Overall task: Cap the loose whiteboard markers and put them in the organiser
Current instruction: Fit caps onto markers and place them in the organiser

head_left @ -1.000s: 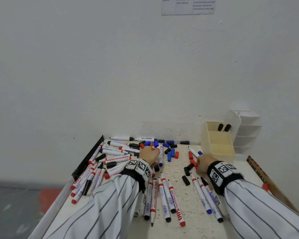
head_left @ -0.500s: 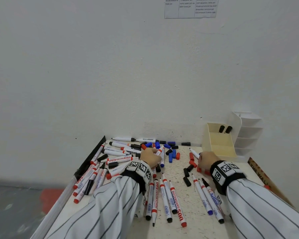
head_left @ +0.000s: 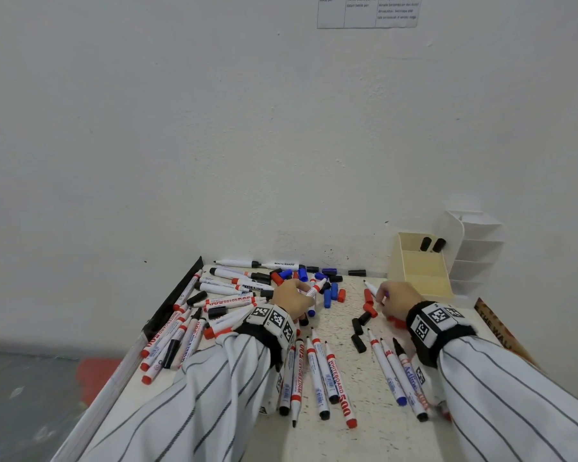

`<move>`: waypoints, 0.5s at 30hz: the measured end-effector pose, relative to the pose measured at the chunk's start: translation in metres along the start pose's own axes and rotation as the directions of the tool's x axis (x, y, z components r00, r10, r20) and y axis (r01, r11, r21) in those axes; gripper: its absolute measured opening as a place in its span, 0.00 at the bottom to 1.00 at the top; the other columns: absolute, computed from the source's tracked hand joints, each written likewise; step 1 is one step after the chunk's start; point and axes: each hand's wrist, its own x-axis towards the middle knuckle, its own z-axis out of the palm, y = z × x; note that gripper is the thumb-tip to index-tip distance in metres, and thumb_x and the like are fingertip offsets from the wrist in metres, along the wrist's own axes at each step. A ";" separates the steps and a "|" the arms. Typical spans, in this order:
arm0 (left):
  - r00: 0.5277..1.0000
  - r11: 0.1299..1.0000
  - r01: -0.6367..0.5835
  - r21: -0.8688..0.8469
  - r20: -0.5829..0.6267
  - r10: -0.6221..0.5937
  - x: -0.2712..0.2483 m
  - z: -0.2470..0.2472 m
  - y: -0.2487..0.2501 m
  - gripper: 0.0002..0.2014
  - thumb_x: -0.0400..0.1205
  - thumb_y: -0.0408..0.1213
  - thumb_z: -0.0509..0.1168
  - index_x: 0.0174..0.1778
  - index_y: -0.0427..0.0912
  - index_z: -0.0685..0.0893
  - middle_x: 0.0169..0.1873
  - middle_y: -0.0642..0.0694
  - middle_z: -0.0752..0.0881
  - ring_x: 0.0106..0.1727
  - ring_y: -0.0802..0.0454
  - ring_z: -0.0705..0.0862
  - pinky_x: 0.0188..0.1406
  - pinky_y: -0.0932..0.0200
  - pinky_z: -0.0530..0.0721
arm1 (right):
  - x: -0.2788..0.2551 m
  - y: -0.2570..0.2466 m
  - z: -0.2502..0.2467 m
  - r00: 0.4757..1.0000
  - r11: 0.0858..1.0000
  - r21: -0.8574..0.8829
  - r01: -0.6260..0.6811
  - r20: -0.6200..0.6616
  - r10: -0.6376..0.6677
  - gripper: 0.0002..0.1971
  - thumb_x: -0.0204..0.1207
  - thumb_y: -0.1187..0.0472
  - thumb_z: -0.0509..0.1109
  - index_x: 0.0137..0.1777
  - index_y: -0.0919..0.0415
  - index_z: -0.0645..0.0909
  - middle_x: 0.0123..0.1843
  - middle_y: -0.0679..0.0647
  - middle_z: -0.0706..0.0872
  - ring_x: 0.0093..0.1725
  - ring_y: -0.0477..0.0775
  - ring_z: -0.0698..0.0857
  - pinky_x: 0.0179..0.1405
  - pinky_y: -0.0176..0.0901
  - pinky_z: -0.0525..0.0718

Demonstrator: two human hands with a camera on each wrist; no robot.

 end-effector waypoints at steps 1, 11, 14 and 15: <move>1.000 1.000 -0.010 0.004 -0.002 0.010 0.000 0.000 0.001 0.15 0.80 0.33 0.66 0.63 0.43 0.79 0.58 0.40 0.83 0.37 0.54 0.81 0.40 0.62 0.83 | 0.000 0.000 -0.003 0.999 0.998 0.050 0.033 -0.025 -0.032 0.09 0.76 0.71 0.66 0.51 0.58 0.77 0.53 0.55 0.78 0.43 0.49 0.76 0.37 0.32 0.75; 0.993 0.993 -0.104 0.047 0.064 0.101 -0.012 0.010 0.009 0.16 0.83 0.36 0.62 0.67 0.44 0.79 0.62 0.41 0.82 0.50 0.51 0.81 0.50 0.58 0.82 | -0.020 -0.023 -0.020 0.958 0.918 0.273 0.287 -0.106 -0.267 0.14 0.73 0.72 0.69 0.57 0.60 0.79 0.52 0.47 0.76 0.53 0.47 0.76 0.42 0.28 0.75; 0.991 0.991 -0.123 0.047 0.062 0.120 -0.016 0.012 0.011 0.16 0.83 0.36 0.63 0.67 0.45 0.79 0.62 0.41 0.81 0.54 0.49 0.82 0.56 0.57 0.81 | -0.023 -0.025 -0.018 0.945 0.905 0.270 0.328 -0.094 -0.315 0.16 0.75 0.72 0.67 0.61 0.59 0.80 0.53 0.49 0.80 0.53 0.47 0.79 0.49 0.32 0.77; 0.989 0.990 -0.132 0.049 0.067 0.128 -0.018 0.012 0.012 0.16 0.83 0.37 0.63 0.67 0.45 0.79 0.62 0.42 0.82 0.54 0.49 0.81 0.56 0.56 0.81 | -0.024 -0.025 -0.018 0.943 0.900 0.279 0.334 -0.108 -0.316 0.16 0.75 0.71 0.68 0.62 0.59 0.80 0.54 0.51 0.82 0.53 0.47 0.80 0.51 0.34 0.78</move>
